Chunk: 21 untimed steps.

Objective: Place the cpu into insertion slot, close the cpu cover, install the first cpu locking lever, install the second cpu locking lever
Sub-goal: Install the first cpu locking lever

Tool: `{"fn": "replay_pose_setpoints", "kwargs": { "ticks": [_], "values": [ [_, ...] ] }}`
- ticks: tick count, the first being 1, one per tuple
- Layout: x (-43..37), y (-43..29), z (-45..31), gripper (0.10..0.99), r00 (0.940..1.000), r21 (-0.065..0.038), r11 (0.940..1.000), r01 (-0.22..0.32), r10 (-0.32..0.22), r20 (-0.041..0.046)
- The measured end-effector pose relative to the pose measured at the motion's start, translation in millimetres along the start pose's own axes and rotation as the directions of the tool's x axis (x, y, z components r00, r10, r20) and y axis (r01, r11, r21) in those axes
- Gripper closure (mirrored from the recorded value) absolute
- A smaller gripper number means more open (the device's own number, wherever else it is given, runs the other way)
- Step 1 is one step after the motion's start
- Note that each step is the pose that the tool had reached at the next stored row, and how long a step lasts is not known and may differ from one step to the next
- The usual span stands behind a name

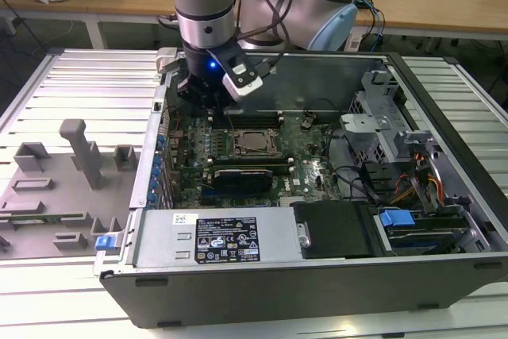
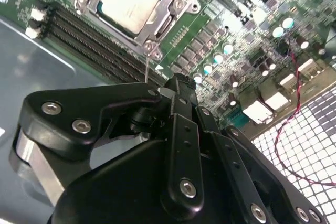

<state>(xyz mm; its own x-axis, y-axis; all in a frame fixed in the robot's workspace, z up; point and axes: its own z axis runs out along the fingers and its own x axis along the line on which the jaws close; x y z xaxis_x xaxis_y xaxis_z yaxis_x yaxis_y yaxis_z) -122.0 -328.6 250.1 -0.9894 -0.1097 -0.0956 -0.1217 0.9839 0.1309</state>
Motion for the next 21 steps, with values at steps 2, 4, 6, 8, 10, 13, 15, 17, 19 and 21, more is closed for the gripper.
{"fn": "replay_pose_setpoints", "kwargs": {
  "ticks": [2, 4, 6, 8, 10, 13, 15, 17, 19, 21],
  "values": [
    [3.2, 0.6, -0.2, 0.980, 1.0000, -0.022, 0.9998, -0.001, 0.001, 0.0090],
    [5.9, 0.9, -0.5, 0.980, 0.9998, -0.052, 0.9986, -0.002, 0.003, 0.0189],
    [6.8, 1.1, -0.5, 0.980, 0.9997, -0.074, 0.9973, -0.003, 0.005, 0.0244],
    [6.8, 1.1, -0.4, 0.980, 0.9996, -0.086, 0.9963, -0.004, 0.006, 0.0259],
    [5.4, 0.9, 0.0, 0.980, 0.9996, -0.093, 0.9957, -0.004, 0.007, 0.0268],
    [-0.3, 0.1, 0.6, 0.980, 0.9996, -0.093, 0.9956, -0.004, 0.007, 0.0268],
    [-7.1, -1.0, 1.2, 0.980, 0.9996, -0.093, 0.9957, -0.004, 0.007, 0.0267],
    [-14.7, -2.3, 1.9, 0.980, 0.9996, -0.093, 0.9957, -0.005, 0.007, 0.0267],
    [-21.2, -3.5, 2.5, 0.980, 0.9996, -0.093, 0.9956, -0.004, 0.007, 0.0265],
    [-28.4, -4.9, 3.2, 0.980, 0.9996, -0.093, 0.9956, -0.005, 0.007, 0.0263]
  ]
}}
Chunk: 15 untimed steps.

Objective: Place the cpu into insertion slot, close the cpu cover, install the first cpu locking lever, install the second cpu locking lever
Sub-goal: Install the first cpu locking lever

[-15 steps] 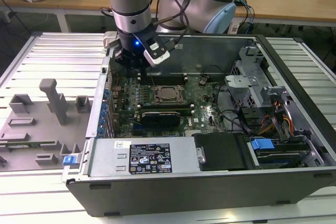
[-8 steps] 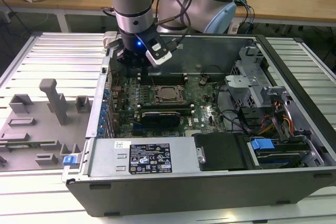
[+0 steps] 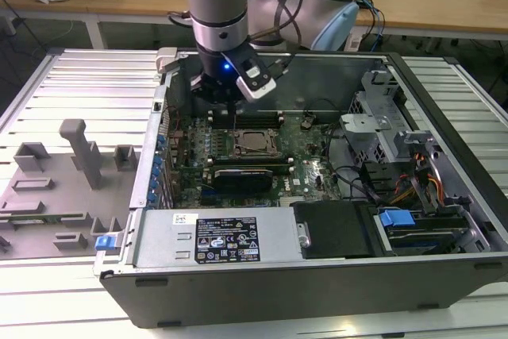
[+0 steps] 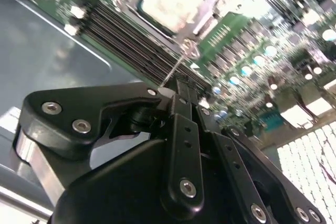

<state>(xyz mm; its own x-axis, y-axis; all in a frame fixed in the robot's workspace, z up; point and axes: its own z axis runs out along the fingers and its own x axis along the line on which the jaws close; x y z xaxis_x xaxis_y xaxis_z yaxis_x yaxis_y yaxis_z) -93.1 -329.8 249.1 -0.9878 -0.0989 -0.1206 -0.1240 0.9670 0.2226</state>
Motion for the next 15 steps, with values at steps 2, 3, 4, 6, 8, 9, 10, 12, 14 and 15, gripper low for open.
{"fn": "replay_pose_setpoints", "kwargs": {
  "ticks": [2, 3, 4, 6, 8, 9, 10, 12, 14, 15],
  "values": [
    [-7.7, -1.4, 0.8, 0.980, 1.0000, 0.000, 1.0000, 0.000, 0.000, -0.0001],
    [-13.4, -2.4, 1.3, 0.980, 1.0000, 0.000, 1.0000, 0.000, 0.000, -0.0004],
    [-15.5, -2.7, 1.5, 0.980, 1.0000, 0.000, 1.0000, 0.000, 0.000, -0.0006],
    [-15.7, -2.7, 1.5, 0.980, 1.0000, 0.000, 1.0000, 0.000, 0.000, -0.0002],
    [-15.4, -2.7, 1.5, 0.980, 0.9997, 0.005, 1.0000, 0.006, -0.006, 0.0222],
    [-15.1, -2.7, 1.6, 0.980, 0.9989, 0.012, 0.9999, 0.012, -0.012, 0.0454],
    [-14.9, -2.7, 1.7, 0.980, 0.9981, 0.015, 0.9998, 0.015, -0.016, 0.0591],
    [-14.4, -2.8, 2.1, 0.980, 0.9959, 0.020, 0.9996, 0.022, -0.023, 0.0877],
    [-14.0, -2.8, 2.5, 0.980, 0.9939, 0.023, 0.9994, 0.026, -0.028, 0.1066],
    [-13.7, -2.9, 3.0, 0.980, 0.9923, 0.025, 0.9993, 0.029, -0.032, 0.1197]
  ]
}}
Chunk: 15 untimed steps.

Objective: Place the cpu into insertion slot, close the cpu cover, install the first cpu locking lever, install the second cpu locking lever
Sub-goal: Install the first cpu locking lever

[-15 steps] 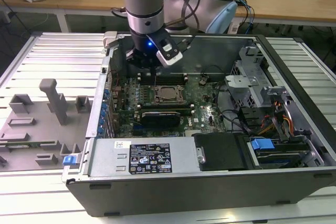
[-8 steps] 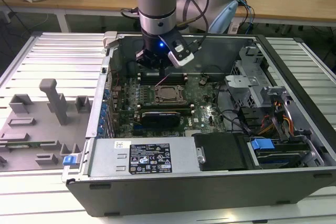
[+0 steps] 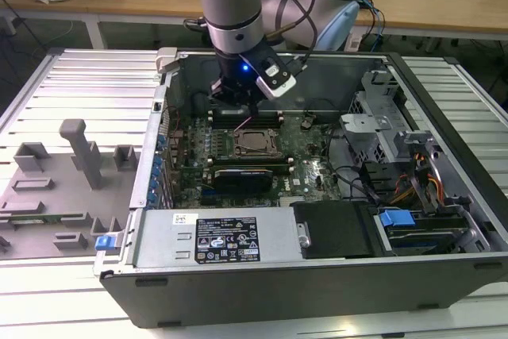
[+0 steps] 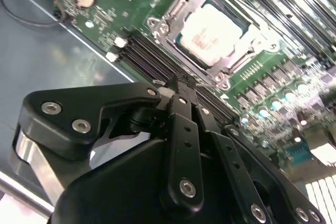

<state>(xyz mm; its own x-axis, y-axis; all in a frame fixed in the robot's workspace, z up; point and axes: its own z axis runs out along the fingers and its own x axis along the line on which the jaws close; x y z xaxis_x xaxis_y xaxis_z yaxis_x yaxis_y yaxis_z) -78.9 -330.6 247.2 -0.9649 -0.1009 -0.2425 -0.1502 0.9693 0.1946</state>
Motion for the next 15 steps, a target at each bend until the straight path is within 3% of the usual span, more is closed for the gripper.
{"fn": "replay_pose_setpoints", "kwargs": {
  "ticks": [1, 2, 8, 11, 15],
  "values": [
    [0.6, 0.0, 1.2, 0.980, 0.9999, 0.001, 1.0000, 0.003, -0.003, 0.0121],
    [1.2, 0.1, 2.9, 0.980, 0.9998, 0.002, 1.0000, 0.004, -0.004, 0.0176],
    [2.3, 2.8, 9.6, 0.980, 0.9998, 0.002, 1.0000, 0.005, -0.005, 0.0202],
    [3.7, 3.2, 15.8, 0.980, 0.9996, 0.004, 1.0000, 0.006, -0.007, 0.0265],
    [3.7, 9.2, 19.8, 0.980, 0.9996, 0.004, 1.0000, 0.007, -0.007, 0.0282]
  ]
}}
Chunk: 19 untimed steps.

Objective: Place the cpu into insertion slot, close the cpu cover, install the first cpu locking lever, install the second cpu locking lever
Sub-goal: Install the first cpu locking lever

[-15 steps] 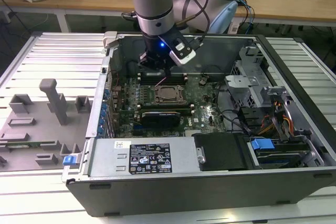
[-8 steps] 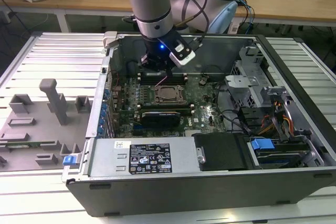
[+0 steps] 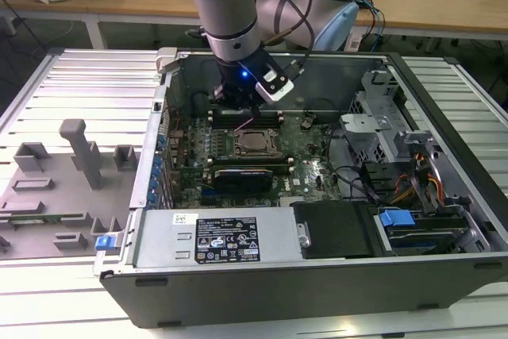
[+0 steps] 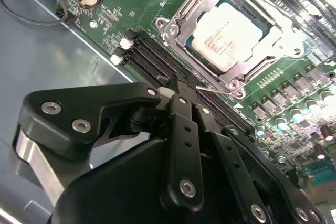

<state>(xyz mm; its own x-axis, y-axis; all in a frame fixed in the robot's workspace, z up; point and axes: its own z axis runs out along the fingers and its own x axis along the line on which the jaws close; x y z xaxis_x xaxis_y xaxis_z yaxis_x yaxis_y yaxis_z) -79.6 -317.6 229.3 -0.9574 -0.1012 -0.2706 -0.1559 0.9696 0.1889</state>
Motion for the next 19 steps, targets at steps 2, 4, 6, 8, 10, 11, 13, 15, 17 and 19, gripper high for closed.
{"fn": "replay_pose_setpoints", "kwargs": {
  "ticks": [2, 4, 6, 8, 10, 11, 13, 15, 17, 19],
  "values": [
    [0.2, 2.1, 1.8, 0.980, 1.0000, 0.000, 1.0000, 0.000, 0.000, 0.0020],
    [0.6, 2.6, 3.0, 0.980, 0.9999, 0.002, 1.0000, 0.002, -0.002, 0.0101],
    [1.3, 2.5, 5.4, 0.980, 0.9996, 0.010, 0.9997, -0.021, 0.020, 0.0217],
    [1.8, 2.2, 7.2, 0.980, 0.9966, 0.025, 0.9967, -0.077, 0.076, 0.0337],
    [1.9, 3.0, 8.3, 0.980, 0.9944, 0.031, 0.9945, -0.099, 0.098, 0.0389],
    [2.0, 3.5, 8.8, 0.980, 0.9933, 0.034, 0.9934, -0.109, 0.108, 0.0410],
    [2.0, 4.7, 9.7, 0.980, 0.9913, 0.038, 0.9914, -0.125, 0.123, 0.0448],
    [2.0, 6.6, 10.9, 0.980, 0.9894, 0.042, 0.9894, -0.139, 0.137, 0.0480],
    [2.0, 8.4, 11.9, 0.980, 0.9879, 0.044, 0.9878, -0.149, 0.147, 0.0504],
    [1.9, 9.8, 12.6, 0.980, 0.9869, 0.046, 0.9869, -0.155, 0.153, 0.0518]
  ]
}}
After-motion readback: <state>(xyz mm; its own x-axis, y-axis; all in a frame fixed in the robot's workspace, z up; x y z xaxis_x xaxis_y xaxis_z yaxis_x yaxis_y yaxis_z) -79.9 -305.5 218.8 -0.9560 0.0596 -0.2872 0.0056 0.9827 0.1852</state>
